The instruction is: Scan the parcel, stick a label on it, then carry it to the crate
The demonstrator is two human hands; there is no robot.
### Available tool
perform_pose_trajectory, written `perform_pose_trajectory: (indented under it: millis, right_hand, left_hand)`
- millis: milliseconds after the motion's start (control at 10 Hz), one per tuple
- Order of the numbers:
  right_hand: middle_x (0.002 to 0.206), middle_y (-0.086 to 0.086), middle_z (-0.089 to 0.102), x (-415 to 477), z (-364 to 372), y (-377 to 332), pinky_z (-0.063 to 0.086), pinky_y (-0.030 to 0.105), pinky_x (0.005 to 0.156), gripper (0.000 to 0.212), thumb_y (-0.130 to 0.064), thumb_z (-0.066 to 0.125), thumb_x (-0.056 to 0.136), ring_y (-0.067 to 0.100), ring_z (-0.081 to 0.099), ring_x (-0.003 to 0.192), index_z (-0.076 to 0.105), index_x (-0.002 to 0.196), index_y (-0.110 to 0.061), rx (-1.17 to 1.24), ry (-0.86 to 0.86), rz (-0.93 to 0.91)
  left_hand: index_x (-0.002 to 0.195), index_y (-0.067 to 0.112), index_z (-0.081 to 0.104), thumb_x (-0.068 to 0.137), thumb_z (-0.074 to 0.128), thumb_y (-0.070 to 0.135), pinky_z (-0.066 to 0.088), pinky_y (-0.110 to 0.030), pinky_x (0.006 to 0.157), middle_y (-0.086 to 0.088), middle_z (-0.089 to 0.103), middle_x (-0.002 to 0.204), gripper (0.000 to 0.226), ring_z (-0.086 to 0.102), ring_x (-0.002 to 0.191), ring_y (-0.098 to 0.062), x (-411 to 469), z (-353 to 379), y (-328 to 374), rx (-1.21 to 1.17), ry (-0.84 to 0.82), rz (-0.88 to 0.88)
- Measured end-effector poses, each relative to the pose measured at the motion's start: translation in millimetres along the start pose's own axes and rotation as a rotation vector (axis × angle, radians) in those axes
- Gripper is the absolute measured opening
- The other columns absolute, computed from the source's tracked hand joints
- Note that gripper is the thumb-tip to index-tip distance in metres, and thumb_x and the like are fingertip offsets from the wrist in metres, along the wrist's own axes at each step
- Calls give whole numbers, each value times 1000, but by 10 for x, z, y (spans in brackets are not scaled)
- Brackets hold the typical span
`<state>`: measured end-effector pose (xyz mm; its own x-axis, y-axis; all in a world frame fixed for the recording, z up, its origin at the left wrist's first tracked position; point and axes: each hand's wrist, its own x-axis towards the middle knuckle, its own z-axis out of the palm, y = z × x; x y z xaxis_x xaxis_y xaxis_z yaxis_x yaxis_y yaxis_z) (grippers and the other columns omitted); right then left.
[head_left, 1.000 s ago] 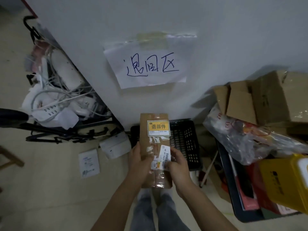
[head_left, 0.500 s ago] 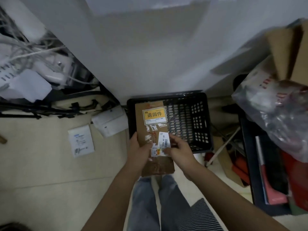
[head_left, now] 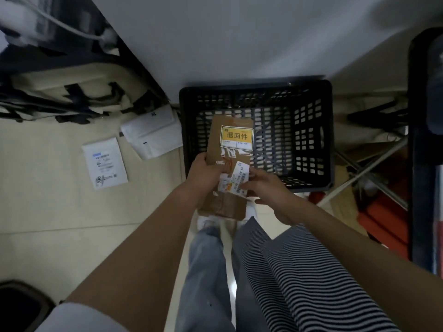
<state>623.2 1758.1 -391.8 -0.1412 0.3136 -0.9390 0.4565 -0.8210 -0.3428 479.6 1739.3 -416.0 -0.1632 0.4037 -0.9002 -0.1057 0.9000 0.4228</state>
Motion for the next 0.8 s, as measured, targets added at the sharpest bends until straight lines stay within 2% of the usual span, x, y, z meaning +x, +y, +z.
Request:
perform_pose_trajectory:
  millis: [100, 200, 300, 400, 500, 600, 700, 800]
  right_hand:
    - [110, 3, 65, 160, -23, 35, 43, 16, 52, 41, 0, 55, 88, 7, 59, 80, 59, 125, -17, 13, 0, -4]
    - [106, 0, 66, 285, -32, 82, 39, 17, 56, 40, -2, 57, 88, 7, 60, 81, 60, 123, -21, 24, 12, 2]
    - [110, 2, 68, 369, -24, 119, 43, 20, 61, 44, 0, 57, 86, 13, 62, 90, 60, 123, -23, 37, 16, -16]
    - [106, 0, 68, 437, -44, 112, 47, 18, 59, 45, 1, 57, 86, 12, 63, 88, 59, 124, -24, 64, 17, -44]
    - [92, -11, 64, 473, -69, 67, 43, 5, 43, 46, 0, 58, 87, 0, 57, 78, 55, 126, -25, 47, -14, -81]
    - [88, -19, 57, 547, -81, 34, 37, -2, 40, 53, -4, 61, 87, -5, 51, 77, 47, 130, -31, -18, -60, -148]
    - [100, -15, 57, 598, -108, 64, 43, -3, 54, 66, -5, 63, 87, -8, 51, 80, 33, 137, -36, -138, -110, -185]
    - [112, -1, 60, 604, -154, 155, 51, 21, 80, 68, -6, 60, 86, 13, 60, 96, 33, 143, -28, -358, -64, -155]
  left_hand:
    - [132, 15, 47, 85, 67, 16, 52, -29, 72, -6, 64, 119, 51, 64, 96, -22, 143, 11, -119, 1, -7, 4]
    - [134, 16, 46, 87, 65, 15, 52, -27, 67, -5, 64, 121, 51, 65, 91, -18, 272, 34, -213, -12, -27, 8]
    - [137, 17, 44, 87, 62, 13, 55, -31, 73, -5, 63, 124, 53, 66, 98, -22, 366, 61, -240, -26, -6, 24]
    - [140, 17, 43, 89, 60, 14, 56, -32, 75, -6, 63, 126, 54, 67, 102, -23, 441, 83, -212, -39, -5, 49]
    - [139, 16, 44, 89, 58, 13, 53, -26, 64, -5, 63, 125, 52, 66, 98, -21, 497, 73, -182, -35, 7, 89]
    - [139, 19, 44, 87, 58, 9, 55, -22, 64, -1, 63, 126, 55, 66, 100, -17, 570, 37, -170, -29, 0, 141]
    - [135, 27, 48, 83, 64, 10, 56, -19, 73, 5, 66, 118, 57, 64, 103, -11, 574, -13, -248, 19, -11, 221]
    - [134, 27, 46, 87, 59, 11, 47, -32, 97, 4, 60, 124, 52, 59, 112, -17, 491, -50, -465, 165, 52, 246]
